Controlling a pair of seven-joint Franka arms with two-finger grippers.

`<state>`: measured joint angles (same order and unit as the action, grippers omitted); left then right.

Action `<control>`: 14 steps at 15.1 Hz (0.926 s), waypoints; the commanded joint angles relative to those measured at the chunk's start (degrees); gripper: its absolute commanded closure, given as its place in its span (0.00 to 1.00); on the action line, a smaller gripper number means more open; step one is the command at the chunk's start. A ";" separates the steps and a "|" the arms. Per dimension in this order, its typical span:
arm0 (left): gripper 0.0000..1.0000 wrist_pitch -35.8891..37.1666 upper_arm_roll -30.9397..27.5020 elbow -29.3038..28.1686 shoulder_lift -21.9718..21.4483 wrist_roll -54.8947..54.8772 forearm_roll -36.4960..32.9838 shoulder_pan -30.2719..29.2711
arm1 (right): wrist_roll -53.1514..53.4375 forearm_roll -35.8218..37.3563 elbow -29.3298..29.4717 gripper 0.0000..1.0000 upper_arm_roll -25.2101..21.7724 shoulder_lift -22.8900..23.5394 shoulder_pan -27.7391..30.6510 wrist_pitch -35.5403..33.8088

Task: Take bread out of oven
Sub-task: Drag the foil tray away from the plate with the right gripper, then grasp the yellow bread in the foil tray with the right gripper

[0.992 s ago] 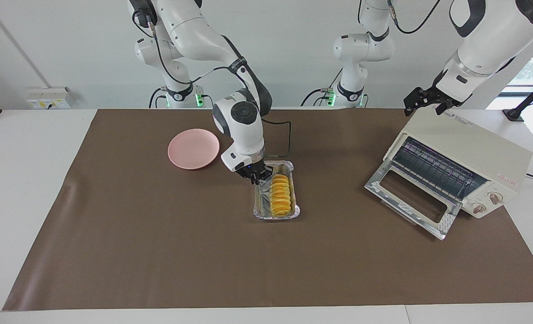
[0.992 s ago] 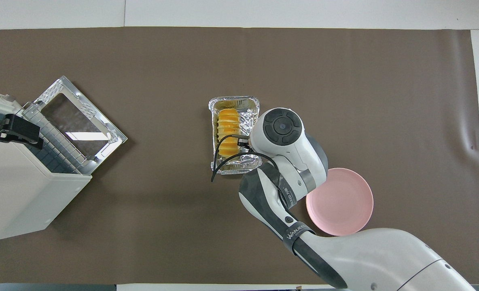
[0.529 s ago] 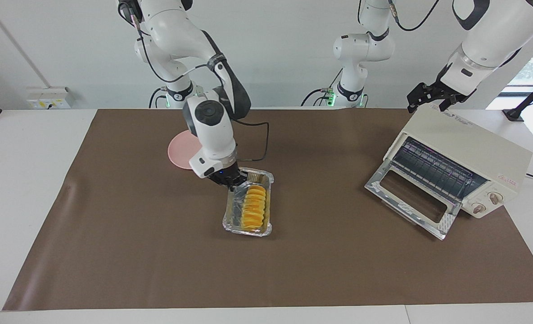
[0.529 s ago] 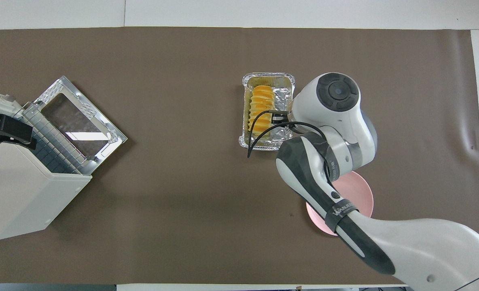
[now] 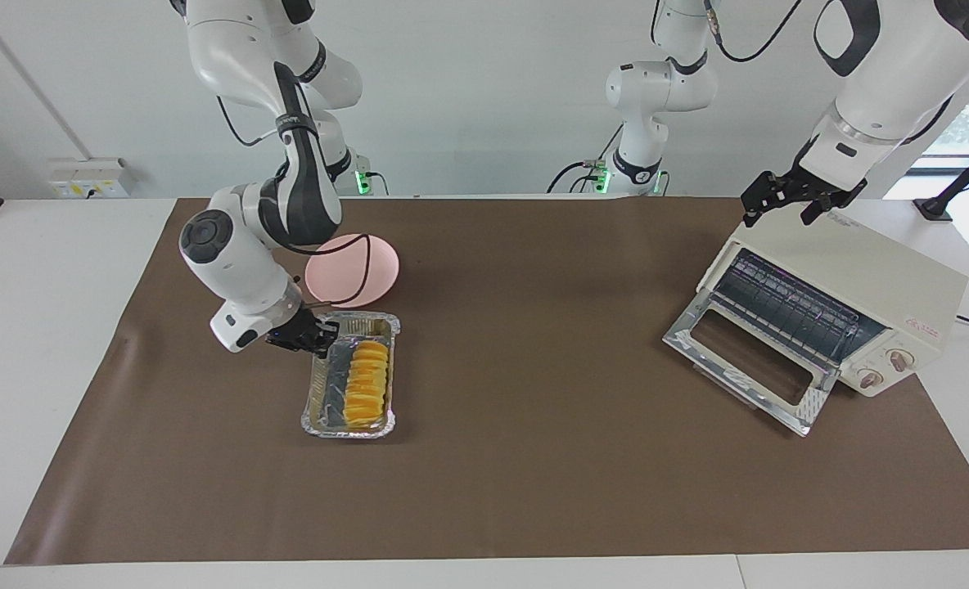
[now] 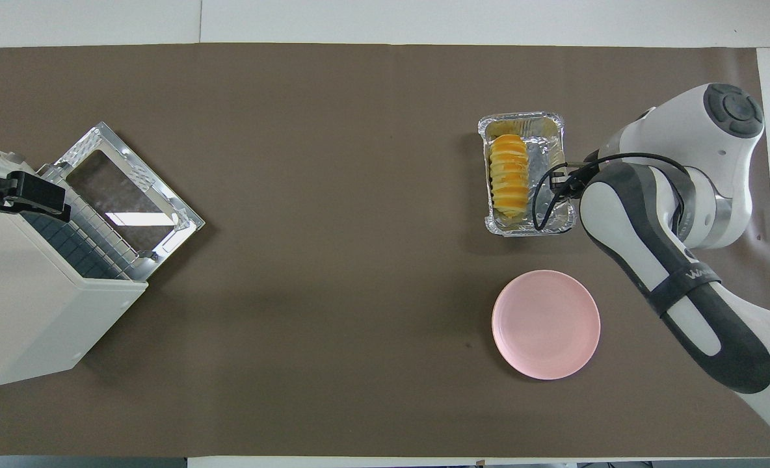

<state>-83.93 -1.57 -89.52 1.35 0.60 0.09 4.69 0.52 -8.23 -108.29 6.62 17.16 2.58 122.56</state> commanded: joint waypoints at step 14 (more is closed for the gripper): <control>0.00 -1.58 0.25 -2.23 -2.67 -0.60 -0.97 -0.73 | 2.80 4.54 1.15 0.00 0.59 -2.75 -2.75 0.21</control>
<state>-84.46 -1.64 -89.80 0.24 0.41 0.06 4.31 -0.40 -5.14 -107.65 7.00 13.10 2.10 121.58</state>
